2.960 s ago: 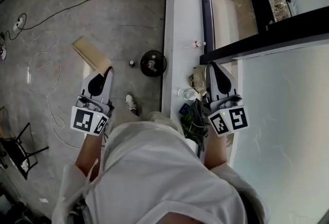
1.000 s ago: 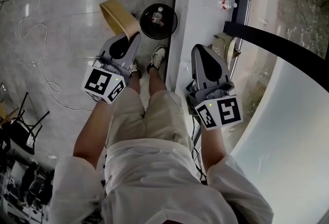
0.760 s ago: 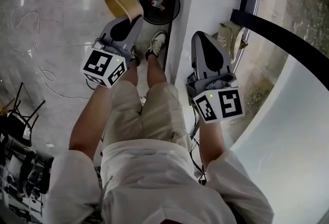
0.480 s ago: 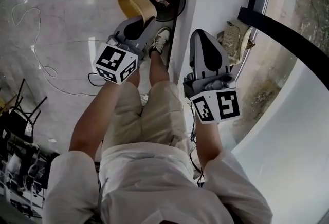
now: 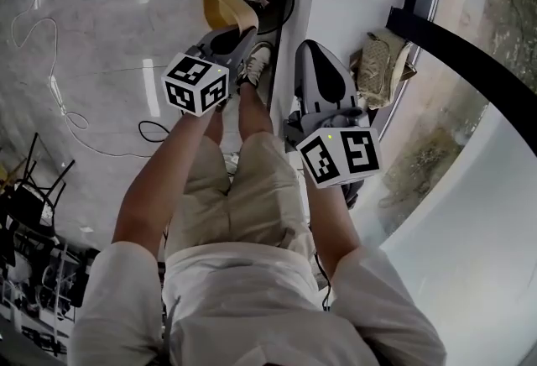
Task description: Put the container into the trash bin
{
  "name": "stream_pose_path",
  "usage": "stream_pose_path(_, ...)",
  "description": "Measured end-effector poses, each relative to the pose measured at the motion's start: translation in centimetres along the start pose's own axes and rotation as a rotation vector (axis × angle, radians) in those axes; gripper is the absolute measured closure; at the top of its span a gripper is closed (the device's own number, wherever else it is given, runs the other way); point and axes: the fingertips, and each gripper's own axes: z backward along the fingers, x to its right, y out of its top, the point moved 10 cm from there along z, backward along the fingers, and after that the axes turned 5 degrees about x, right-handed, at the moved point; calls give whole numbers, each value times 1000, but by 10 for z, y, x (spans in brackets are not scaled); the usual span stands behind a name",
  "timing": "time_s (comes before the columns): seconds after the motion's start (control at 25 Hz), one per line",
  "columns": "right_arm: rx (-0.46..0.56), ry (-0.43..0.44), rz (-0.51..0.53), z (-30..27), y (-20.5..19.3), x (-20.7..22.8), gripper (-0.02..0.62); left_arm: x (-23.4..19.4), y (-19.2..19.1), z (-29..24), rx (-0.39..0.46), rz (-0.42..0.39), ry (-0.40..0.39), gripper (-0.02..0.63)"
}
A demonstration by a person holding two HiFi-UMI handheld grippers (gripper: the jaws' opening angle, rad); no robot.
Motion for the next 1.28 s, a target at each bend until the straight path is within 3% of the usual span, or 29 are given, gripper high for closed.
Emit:
stream_pose_path(0.16,-9,18,16,-8,0,4,594,-5,-11,-27,-26,63,-47,584)
stream_pose_path(0.4,-29,55,55,-12,-6,10,594,-26,-30,-58,-7,181,-27,584)
stream_pose_path(0.64,-47,28,54,-16,-19,27,594,-60,-52,-92,13,292,31,584)
stream_pose_path(0.84,-59,14,44,-21,-32,38,594,-80,-62,-117,10,338,49,584)
stream_pose_path(1.28,-64,6,5,-35,-59,54,594,-128,-101,-144,-11,470,189,584)
